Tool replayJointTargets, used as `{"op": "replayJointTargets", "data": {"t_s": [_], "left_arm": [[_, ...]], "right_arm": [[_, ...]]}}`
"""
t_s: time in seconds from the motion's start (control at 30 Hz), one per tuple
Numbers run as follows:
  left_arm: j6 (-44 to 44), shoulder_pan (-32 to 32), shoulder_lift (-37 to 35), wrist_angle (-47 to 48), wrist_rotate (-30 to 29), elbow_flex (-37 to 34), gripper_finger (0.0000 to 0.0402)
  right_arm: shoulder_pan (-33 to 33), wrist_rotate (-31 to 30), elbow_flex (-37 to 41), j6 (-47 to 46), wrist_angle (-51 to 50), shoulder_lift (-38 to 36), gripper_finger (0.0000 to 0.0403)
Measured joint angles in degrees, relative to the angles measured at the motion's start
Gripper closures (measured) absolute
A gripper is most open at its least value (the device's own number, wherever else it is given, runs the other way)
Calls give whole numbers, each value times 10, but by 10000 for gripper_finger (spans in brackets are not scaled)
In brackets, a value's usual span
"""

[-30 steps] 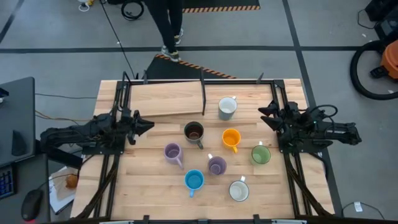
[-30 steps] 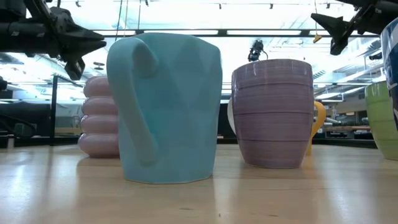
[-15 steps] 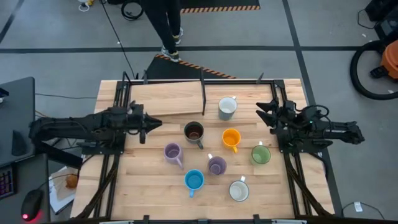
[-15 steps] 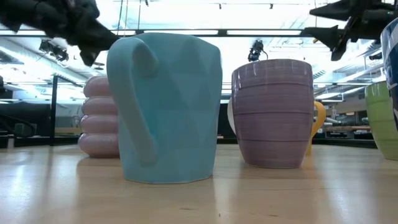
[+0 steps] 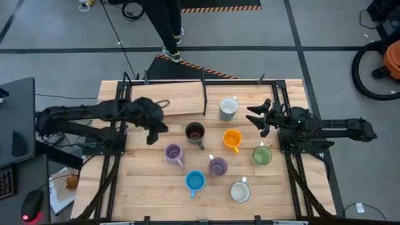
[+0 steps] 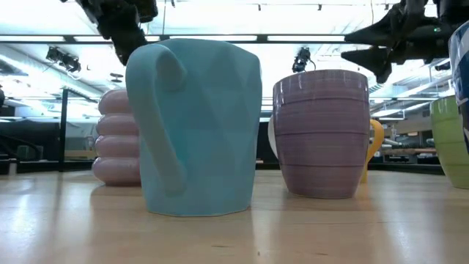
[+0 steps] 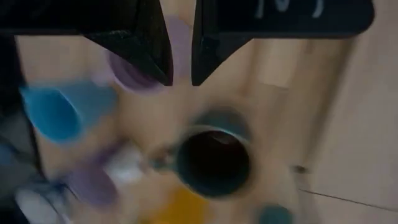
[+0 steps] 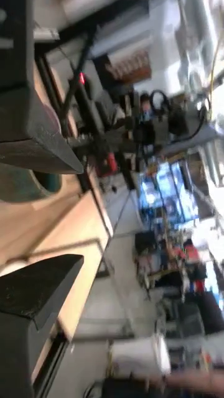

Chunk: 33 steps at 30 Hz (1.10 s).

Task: Place coffee mugs
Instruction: Put the purple mug on the shelf

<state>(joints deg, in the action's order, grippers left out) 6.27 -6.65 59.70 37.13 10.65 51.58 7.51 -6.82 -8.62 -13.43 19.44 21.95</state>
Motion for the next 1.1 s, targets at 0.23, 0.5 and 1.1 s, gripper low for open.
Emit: {"op": "replayJointTargets", "data": {"t_s": [0.23,0.5,1.1], "left_arm": [[-85,92,62,13,5,31,338],[-6,185,105,63,-164,83,338],[210,194,162,89,-125,101,261]], "right_arm": [[-28,42,-42,6,-3,86,174],[-59,-50,-141,59,-55,212,174],[-57,-69,-196,141,-46,335,174]]}}
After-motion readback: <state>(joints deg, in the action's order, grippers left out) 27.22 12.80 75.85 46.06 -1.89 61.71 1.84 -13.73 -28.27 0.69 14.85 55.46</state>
